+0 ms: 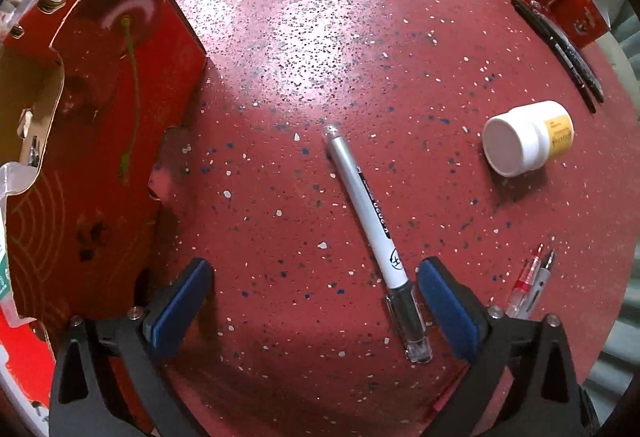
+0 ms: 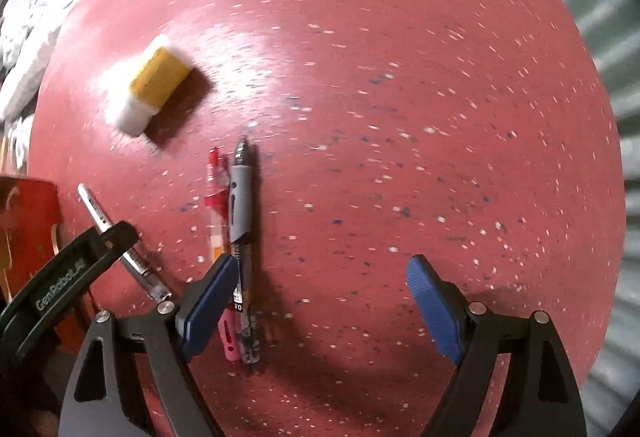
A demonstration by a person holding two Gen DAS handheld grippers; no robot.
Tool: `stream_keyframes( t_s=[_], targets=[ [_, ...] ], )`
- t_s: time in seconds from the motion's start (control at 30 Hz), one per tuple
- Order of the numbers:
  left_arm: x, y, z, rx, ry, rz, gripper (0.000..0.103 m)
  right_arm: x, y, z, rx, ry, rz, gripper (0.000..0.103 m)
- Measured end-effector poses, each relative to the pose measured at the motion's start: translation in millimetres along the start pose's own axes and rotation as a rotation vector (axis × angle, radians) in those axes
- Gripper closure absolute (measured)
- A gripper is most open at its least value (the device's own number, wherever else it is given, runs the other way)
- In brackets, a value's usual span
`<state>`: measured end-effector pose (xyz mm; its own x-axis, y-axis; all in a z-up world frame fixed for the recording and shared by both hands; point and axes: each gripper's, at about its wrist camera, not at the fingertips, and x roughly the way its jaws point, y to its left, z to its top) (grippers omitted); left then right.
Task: Organize rigid objects
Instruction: 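Close right tool on the grey-black pen while left tool grasps the silver marker, then carry the silver marker and grey pen over the cardboard box with both tools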
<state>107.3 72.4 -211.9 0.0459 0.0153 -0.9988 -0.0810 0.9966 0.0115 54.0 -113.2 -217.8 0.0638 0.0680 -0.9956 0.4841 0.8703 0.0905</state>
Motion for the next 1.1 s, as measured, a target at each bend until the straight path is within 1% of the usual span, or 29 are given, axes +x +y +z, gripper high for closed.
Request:
stream_keyframes(
  t_s=[0.1,0.13,0.2,0.23,0.3,0.33,0.37,0.4,0.43,0.47,0.5,0.53,0.57,0.6,0.63,0.67,0.7,0.73,0.77,0.8,0.87,0.97,1.1],
  targets=[
    [2,-1,1,0.001,-0.002,0.0,0.0,3,11,0,-0.039,0.012,0.003,0.017],
    [2,-3,-2,0.002,-0.004,0.0,0.0,2,14,-1,-0.055,0.007,-0.016,0.017],
    [-1,-5,-2,0.001,-0.004,0.001,0.0,6,17,-3,-0.059,0.03,-0.053,0.019],
    [-1,-5,-2,-0.002,-0.002,0.003,0.0,6,15,-4,-0.048,0.023,-0.062,0.024],
    [-5,-12,0,-0.005,-0.007,0.017,0.0,4,15,-3,-0.059,0.02,-0.066,0.031],
    [-7,-15,0,-0.002,-0.013,0.029,0.0,2,22,-2,-0.099,0.015,-0.065,0.041],
    [-7,-19,0,0.007,-0.015,0.024,0.0,-2,24,-2,-0.134,0.014,-0.062,0.053],
    [-6,-25,-1,0.026,-0.001,0.003,0.0,-4,30,-3,-0.166,0.014,-0.057,0.059],
    [-6,-30,-1,0.038,0.013,-0.012,0.002,-5,36,-2,-0.198,0.015,-0.057,0.081],
    [-7,-36,-2,0.051,0.016,-0.017,0.005,-7,41,-2,-0.217,0.02,-0.053,0.092],
    [-8,-42,-2,0.066,0.015,-0.019,0.007,-6,42,-2,-0.219,0.036,-0.04,0.092],
    [-10,-46,-2,0.078,0.014,-0.022,0.013,-7,39,-2,-0.204,0.057,-0.008,0.092],
    [-13,-51,-1,0.103,0.009,-0.033,0.022,-9,38,-4,-0.194,0.058,0.004,0.092],
    [-16,-54,-1,0.131,0.001,-0.035,0.029,-15,28,-5,-0.187,0.051,0.015,0.092],
    [-20,-58,-1,0.163,-0.008,-0.04,0.047,-23,23,-7,-0.178,0.042,0.033,0.092],
    [-23,-60,-1,0.202,-0.013,-0.047,0.072,-27,18,-8,-0.17,0.038,0.047,0.092],
    [-25,-61,0,0.222,-0.009,-0.061,0.082,-33,13,-10,-0.159,0.035,0.065,0.092],
    [-25,-59,1,0.232,0.012,-0.088,0.09,-37,7,-13,-0.147,0.035,0.077,0.092],
    [-24,-56,2,0.233,0.043,-0.127,0.091,-41,1,-14,-0.13,0.036,0.087,0.092],
    [-25,-52,2,0.234,0.058,-0.143,0.091,-42,-7,-18,-0.117,0.038,0.094,0.092],
    [-31,-47,-2,0.257,0.053,-0.155,0.091,-48,-20,-29,-0.091,0.042,0.112,0.092],
    [-49,-42,-14,0.317,0.045,-0.204,0.092,-58,-31,-50,-0.066,0.049,0.137,0.092],
    [-75,-38,-45,0.409,0.057,-0.237,0.092,-64,-48,-81,-0.038,0.071,0.179,0.092]
  ],
)
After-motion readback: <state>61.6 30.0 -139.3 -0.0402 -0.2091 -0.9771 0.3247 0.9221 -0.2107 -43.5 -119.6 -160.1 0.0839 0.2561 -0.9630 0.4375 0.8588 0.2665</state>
